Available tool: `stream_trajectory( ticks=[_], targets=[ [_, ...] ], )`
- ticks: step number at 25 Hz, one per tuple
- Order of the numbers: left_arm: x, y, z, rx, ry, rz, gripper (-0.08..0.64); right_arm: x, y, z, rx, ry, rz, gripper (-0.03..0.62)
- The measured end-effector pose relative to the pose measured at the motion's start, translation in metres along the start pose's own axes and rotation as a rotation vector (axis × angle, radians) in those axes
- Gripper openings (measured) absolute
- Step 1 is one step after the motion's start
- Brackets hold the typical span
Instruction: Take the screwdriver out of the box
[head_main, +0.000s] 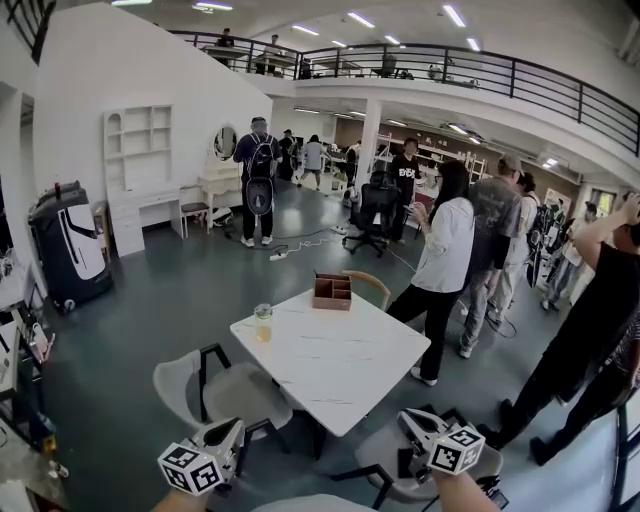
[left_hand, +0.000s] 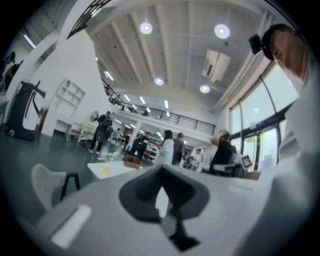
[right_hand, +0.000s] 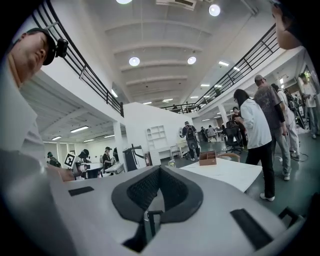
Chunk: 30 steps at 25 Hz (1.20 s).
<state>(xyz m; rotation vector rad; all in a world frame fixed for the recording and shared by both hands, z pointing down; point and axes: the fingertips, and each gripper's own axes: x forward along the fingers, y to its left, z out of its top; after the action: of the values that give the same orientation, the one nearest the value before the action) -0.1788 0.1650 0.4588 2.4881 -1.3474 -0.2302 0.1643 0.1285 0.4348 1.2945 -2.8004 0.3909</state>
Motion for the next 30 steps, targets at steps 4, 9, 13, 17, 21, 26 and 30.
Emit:
stream_trajectory(
  ticks=[4, 9, 13, 17, 21, 26, 30],
  targets=[
    [0.009, -0.004, -0.001, 0.005, 0.003, 0.004, 0.004, -0.002, -0.014, 0.003, 0.023, -0.016, -0.004, 0.008],
    [0.020, -0.013, 0.000, 0.016, 0.002, 0.007, 0.005, -0.008, -0.034, 0.006, 0.045, -0.029, -0.017, 0.008],
    [0.030, -0.028, 0.002, 0.023, -0.003, 0.010, 0.005, -0.017, -0.043, 0.010, 0.044, -0.027, 0.000, 0.008],
    [0.045, -0.049, -0.002, 0.028, -0.001, 0.011, 0.005, -0.030, -0.058, 0.016, 0.033, -0.032, 0.028, 0.008],
    [0.065, -0.068, -0.012, 0.021, 0.005, 0.014, 0.005, -0.047, -0.081, 0.016, 0.024, -0.031, 0.046, 0.008],
    [0.085, -0.098, -0.018, 0.024, 0.015, 0.009, 0.005, -0.073, -0.106, 0.017, 0.033, -0.037, 0.047, 0.008],
    [0.097, -0.117, -0.028, 0.025, 0.036, 0.006, 0.005, -0.089, -0.119, 0.008, 0.050, -0.035, 0.052, 0.008]
  ],
)
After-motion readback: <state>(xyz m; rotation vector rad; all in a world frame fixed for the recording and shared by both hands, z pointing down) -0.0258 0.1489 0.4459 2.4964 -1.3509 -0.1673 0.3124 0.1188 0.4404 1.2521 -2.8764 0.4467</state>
